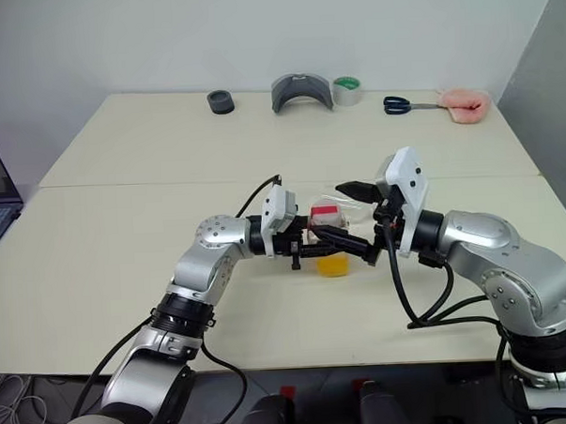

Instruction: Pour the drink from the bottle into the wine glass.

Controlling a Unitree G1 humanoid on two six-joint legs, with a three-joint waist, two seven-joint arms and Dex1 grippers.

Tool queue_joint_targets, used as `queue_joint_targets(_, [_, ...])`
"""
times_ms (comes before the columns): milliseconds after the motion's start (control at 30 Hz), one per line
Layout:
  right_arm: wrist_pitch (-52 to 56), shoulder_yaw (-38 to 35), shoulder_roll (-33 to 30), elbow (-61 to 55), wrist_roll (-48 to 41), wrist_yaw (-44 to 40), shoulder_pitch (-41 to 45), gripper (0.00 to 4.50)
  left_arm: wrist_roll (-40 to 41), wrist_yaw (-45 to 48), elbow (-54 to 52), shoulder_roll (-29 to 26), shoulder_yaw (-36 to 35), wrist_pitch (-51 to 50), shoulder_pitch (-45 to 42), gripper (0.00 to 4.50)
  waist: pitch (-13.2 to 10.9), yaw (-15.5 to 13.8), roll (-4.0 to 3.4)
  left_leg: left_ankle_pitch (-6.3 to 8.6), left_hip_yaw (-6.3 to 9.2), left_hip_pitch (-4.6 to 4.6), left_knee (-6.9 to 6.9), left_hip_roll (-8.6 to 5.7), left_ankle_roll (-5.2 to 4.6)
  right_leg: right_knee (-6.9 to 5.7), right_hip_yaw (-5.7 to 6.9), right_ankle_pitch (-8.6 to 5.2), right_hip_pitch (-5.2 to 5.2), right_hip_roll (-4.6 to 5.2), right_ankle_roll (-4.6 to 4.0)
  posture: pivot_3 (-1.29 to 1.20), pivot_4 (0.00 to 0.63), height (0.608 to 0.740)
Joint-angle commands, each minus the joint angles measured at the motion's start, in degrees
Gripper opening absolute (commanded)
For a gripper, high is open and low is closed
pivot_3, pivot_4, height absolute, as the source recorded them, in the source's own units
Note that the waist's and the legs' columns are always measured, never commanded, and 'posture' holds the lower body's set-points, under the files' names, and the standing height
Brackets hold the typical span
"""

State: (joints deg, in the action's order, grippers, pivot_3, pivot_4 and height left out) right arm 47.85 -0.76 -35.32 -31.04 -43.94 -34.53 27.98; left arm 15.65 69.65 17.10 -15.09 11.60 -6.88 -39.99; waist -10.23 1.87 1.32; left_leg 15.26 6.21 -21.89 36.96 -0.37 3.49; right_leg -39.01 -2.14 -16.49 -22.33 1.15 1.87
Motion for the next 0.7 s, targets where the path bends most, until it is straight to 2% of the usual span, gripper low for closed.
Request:
queue_joint_targets(33, [-1.29, 0.22, 0.18, -0.17, 0.67, -0.81, 1.26, 4.5, 1.0, 0.3, -2.49, 0.24, -0.43, 1.19, -0.89, 1.69, 0.0, 0.01, 0.0, 0.0, 0.0, 0.0, 0.0, 0.01, 0.0, 0.0, 0.0, 0.0, 0.0, 0.0, 0.0, 0.0, 0.15, 0.74])
queue_joint_targets(300, [-2.06, 2.13, 0.8, 1.74, 3.05, -1.19, 2.47, 4.5, 0.93, 0.38, -2.41, 0.35, -0.25, 1.22, -0.93, 1.69, 0.0, 0.01, 0.0, 0.0, 0.0, 0.01, 0.0, 0.0, 0.0, 0.0, 0.0, 0.0, 0.0, 0.0, 0.0, 0.0, 0.15, 0.74])
queue_joint_targets(400, [-2.21, 2.17, 1.33, 2.19, 3.08, -1.24, 2.86, 3.92, 0.88, 0.38, -2.31, 0.51, -0.16, 1.27, -1.01, 1.69, 0.0, 0.01, 0.0, 0.0, -0.01, 0.0, 0.0, 0.0, 0.0, 0.0, 0.0, 0.0, 0.0, 0.0, 0.0, 0.0, 0.15, 0.74])
queue_joint_targets(600, [-1.8, 1.99, 2.24, 1.95, 2.77, -1.6, 3.03, 1.81, 0.84, 0.38, -2.15, 0.73, -0.05, 1.33, -1.14, 1.69, 0.0, 0.01, 0.0, 0.0, 0.0, 0.0, 0.0, 0.01, 0.0, 0.0, 0.0, 0.0, 0.0, 0.0, 0.0, 0.0, 0.15, 0.74])
queue_joint_targets(700, [-2.44, 2.32, 1.87, 1.38, 3.77, -2.02, 2.89, 1.72, 0.82, 0.33, -2.18, 0.75, 0.0, 1.37, -1.06, 1.69, 0.0, 0.01, 0.0, 0.0, 0.0, 0.0, 0.0, 0.0, 0.0, 0.0, 0.0, 0.0, 0.0, 0.0, 0.0, 0.0, 0.15, 0.74])
